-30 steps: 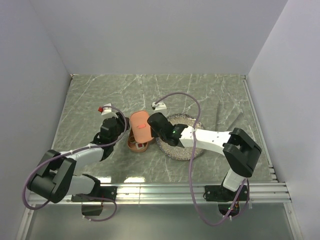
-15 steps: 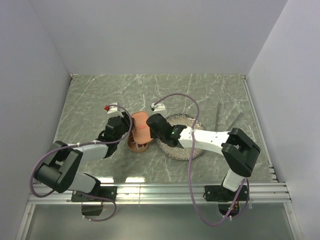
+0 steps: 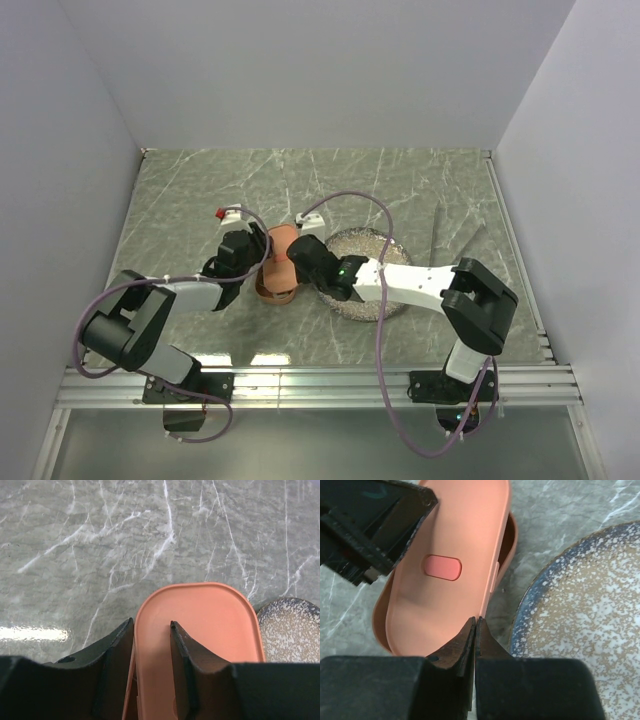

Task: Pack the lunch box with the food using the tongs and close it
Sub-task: Put the lid back on the lunch box

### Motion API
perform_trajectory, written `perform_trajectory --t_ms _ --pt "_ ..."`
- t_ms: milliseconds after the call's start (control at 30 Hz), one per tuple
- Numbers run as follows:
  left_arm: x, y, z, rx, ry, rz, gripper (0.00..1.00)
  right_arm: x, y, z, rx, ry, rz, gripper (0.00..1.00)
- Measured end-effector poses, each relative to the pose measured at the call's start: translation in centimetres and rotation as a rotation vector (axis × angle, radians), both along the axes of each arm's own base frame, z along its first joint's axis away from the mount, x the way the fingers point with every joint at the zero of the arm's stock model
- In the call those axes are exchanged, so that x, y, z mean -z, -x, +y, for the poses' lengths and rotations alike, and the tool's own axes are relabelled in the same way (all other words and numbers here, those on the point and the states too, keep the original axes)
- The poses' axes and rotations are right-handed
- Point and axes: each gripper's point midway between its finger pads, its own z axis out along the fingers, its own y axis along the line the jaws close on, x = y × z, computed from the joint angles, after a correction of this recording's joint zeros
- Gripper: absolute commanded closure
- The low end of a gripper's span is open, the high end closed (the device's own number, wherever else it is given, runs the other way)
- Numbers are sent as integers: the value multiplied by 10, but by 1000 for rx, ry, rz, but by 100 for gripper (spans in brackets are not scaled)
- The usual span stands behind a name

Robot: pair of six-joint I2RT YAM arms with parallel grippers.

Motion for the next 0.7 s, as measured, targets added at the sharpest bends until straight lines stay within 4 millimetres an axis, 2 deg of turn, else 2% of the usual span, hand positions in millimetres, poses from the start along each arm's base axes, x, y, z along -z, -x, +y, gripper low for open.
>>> perform_trajectory --t_ms 233,433,700 --pt "-2 -2 -1 -1 1 -5 59 6 10 9 -41 -3 23 100" --pt "-18 -8 -13 22 17 -40 59 -1 16 26 -96 -65 32 100" --pt "-22 -9 -13 20 14 -46 59 -6 19 36 -129 -108 34 100"
